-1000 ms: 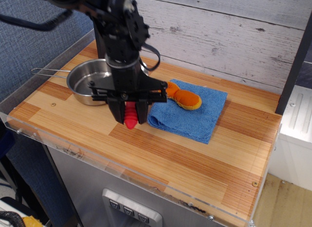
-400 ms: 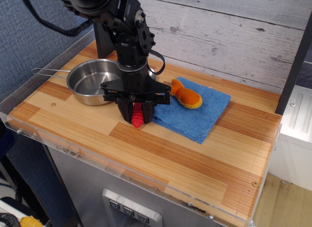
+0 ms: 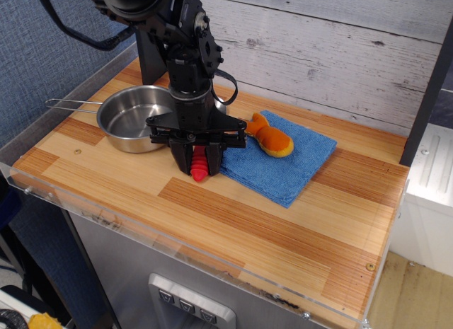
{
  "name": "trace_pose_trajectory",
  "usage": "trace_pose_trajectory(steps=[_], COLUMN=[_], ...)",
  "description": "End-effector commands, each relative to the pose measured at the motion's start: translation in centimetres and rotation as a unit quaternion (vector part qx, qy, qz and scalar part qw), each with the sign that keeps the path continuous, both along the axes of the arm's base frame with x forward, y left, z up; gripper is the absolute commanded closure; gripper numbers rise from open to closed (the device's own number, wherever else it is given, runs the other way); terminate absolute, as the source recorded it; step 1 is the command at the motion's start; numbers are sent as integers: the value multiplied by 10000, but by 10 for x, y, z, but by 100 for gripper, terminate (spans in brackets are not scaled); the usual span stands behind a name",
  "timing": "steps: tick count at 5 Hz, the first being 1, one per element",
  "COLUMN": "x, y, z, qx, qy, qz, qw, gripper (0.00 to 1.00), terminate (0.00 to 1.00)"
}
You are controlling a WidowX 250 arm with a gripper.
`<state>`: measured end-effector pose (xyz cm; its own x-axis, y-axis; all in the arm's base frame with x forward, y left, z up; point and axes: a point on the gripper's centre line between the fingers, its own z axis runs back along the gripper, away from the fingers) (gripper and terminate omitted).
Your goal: Put the red spoon in between the pan and the cloth
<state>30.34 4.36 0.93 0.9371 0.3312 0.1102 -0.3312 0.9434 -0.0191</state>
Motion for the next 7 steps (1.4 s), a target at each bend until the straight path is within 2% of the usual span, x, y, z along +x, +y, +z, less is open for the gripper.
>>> trace_pose_trajectory(steps=[1,2,3,5,6,7], x=[-12,-12,-10,5,8,6], y=[-1,-2,-4,-19,-27,-38], z=[12,14,25,81,112,146], qx=[-87,-54,-11,207,217,235], qy=[3,28,-99,-562,-780,-1005], qz=[-15,-61,-68,-403,-556,-665], qw=[10000,10000,9999,9974,9952,9924], gripper=[0,0,0,0,0,0], terminate=[0,0,0,0,0,100])
